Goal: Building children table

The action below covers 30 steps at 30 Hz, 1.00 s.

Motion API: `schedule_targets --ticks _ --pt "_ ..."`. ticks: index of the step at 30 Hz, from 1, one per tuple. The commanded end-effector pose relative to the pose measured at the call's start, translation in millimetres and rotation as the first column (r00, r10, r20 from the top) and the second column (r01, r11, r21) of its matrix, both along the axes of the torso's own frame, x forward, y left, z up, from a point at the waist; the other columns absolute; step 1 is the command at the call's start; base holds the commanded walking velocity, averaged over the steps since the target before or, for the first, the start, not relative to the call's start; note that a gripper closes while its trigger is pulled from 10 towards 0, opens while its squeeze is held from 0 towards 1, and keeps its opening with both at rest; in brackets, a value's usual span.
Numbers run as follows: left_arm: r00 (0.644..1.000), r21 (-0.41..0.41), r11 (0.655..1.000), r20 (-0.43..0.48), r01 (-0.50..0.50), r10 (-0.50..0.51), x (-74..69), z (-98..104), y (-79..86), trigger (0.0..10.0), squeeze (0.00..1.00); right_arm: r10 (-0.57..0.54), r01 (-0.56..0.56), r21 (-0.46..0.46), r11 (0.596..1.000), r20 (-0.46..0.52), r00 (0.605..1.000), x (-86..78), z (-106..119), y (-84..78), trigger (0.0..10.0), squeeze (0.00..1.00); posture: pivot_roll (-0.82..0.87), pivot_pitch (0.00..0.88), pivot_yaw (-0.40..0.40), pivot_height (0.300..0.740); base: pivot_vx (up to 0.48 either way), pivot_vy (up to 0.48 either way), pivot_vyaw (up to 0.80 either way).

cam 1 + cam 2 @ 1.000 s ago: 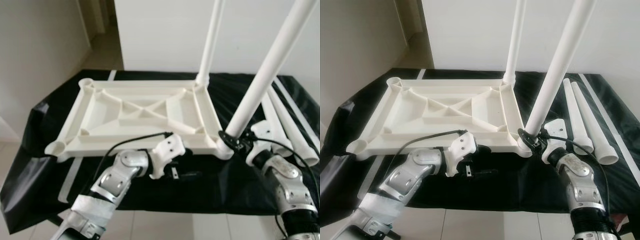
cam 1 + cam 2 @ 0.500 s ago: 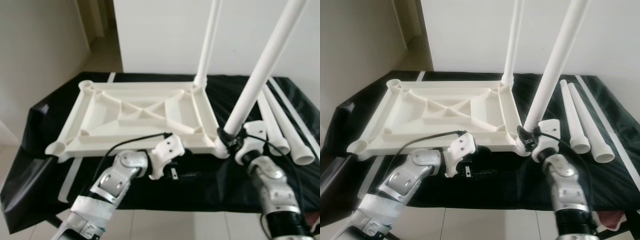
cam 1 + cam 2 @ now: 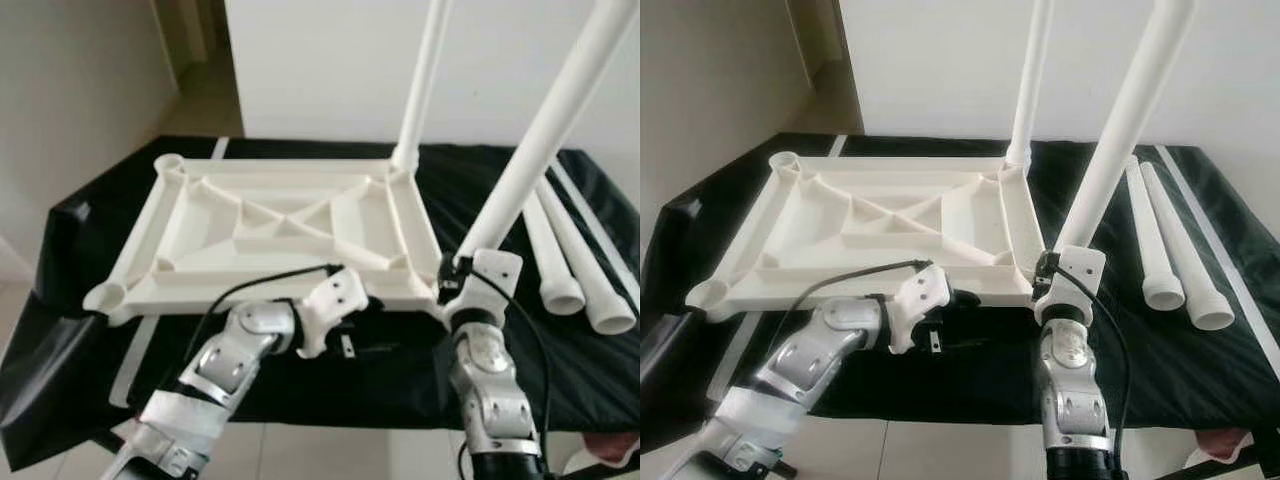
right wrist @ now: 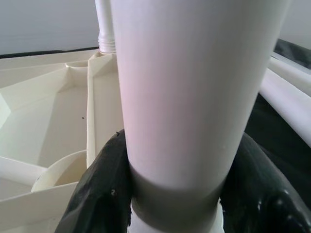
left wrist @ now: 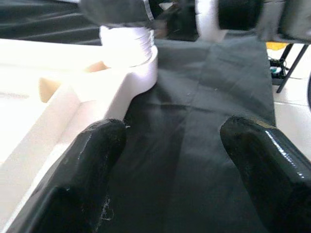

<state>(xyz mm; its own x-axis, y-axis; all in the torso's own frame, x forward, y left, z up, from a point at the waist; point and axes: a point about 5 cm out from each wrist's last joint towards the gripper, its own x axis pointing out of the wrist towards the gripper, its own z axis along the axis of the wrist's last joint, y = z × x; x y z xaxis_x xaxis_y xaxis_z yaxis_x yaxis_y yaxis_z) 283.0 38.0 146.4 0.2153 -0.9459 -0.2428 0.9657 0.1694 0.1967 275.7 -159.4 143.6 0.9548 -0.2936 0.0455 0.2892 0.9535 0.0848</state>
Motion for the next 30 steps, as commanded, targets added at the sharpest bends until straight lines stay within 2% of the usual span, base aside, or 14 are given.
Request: schedule_targets --ticks 1,4,9,10,11,14,17,22,25,27,28,29,30 --pt "1.000 0.003 1.000 0.000 -0.001 0.001 0.5 0 1.8 10.0 0.00 0.011 -0.008 0.055 0.998 -0.059 0.998 -6.3 -13 12.3 10.0 0.00 -0.04 0.000 0.001 0.740 0.000 0.000 0.00" --pt "1.000 0.001 1.000 -0.002 -0.003 0.003 0.8 1 2.6 10.0 0.00 0.014 -0.013 0.037 0.999 -0.049 0.999 -7.0 -9 14.1 10.0 0.00 -0.04 0.000 0.003 0.740 0.000 0.000 0.00" --pt "1.000 0.003 1.000 -0.001 -0.008 0.008 2.4 1 3.4 10.0 0.00 -0.005 0.005 0.007 1.000 -0.036 0.999 -8.4 -4 8.3 10.0 0.00 -0.05 0.000 0.005 0.740 0.000 0.000 0.00" --pt "1.000 0.000 1.000 0.001 -0.012 0.012 3.0 1 3.5 10.0 0.00 -0.010 0.010 0.009 1.000 -0.028 1.000 -9.5 -4 5.4 10.0 0.81 -0.05 0.000 0.005 0.740 0.000 0.000 0.00" --pt "1.000 -0.005 1.000 0.008 -0.019 0.019 3.7 2 3.3 10.0 0.00 0.011 -0.011 0.021 1.000 -0.015 1.000 -9.6 -3 3.4 10.0 1.00 -0.04 0.000 0.006 0.740 0.000 0.000 0.00" --pt "0.999 -0.018 0.999 0.017 -0.039 0.040 5.4 3 3.2 10.0 0.00 0.041 -0.041 0.027 0.999 0.016 0.999 -8.9 0 -1.9 10.0 1.00 -0.04 0.000 0.006 0.740 0.000 0.000 0.00" --pt "0.994 -0.043 0.995 0.052 -0.094 0.096 9.5 7 3.0 10.0 0.00 0.142 -0.141 -0.020 0.990 0.052 0.989 -5.2 7 -9.1 10.0 1.00 -0.04 0.000 0.010 0.740 0.000 0.000 0.00" --pt "0.993 -0.043 0.994 0.058 -0.097 0.100 9.6 8 2.6 10.0 0.00 0.221 -0.218 -0.049 0.975 0.057 0.974 -2.7 10 -13.8 10.0 1.00 -0.04 0.000 0.011 0.740 0.000 0.000 0.00" --pt "0.991 -0.051 0.992 0.063 -0.112 0.115 9.7 8 1.8 10.0 0.00 0.331 -0.326 -0.085 0.942 0.052 0.942 0.2 13 -23.1 10.0 1.00 -0.04 0.000 0.017 0.740 0.000 0.000 0.00" --pt "0.991 -0.055 0.992 0.060 -0.117 0.120 9.8 8 1.3 10.0 0.00 0.354 -0.348 -0.102 0.932 0.044 0.934 0.8 13 -25.4 10.0 1.00 -0.04 0.000 0.017 0.740 0.000 0.000 0.00" --pt "0.992 -0.062 0.991 0.052 -0.115 0.118 8.5 8 -0.3 10.0 0.00 0.385 -0.379 -0.120 0.918 0.031 0.922 1.9 12 -28.4 10.0 0.00 -0.04 0.000 0.016 0.740 0.000 0.000 0.00" --pt "0.993 -0.064 0.992 0.049 -0.108 0.112 6.3 6 -2.4 10.0 0.00 0.420 -0.414 -0.149 0.898 0.016 0.907 3.0 12 -30.2 10.0 0.00 -0.04 0.000 0.016 0.740 0.000 0.000 0.00" --pt "0.993 -0.064 0.992 0.049 -0.108 0.112 6.3 6 -2.4 10.0 0.00 0.420 -0.414 -0.149 0.898 0.016 0.907 3.0 12 -30.2 10.0 0.00 -0.04 0.000 0.016 0.740 0.000 0.000 0.00"
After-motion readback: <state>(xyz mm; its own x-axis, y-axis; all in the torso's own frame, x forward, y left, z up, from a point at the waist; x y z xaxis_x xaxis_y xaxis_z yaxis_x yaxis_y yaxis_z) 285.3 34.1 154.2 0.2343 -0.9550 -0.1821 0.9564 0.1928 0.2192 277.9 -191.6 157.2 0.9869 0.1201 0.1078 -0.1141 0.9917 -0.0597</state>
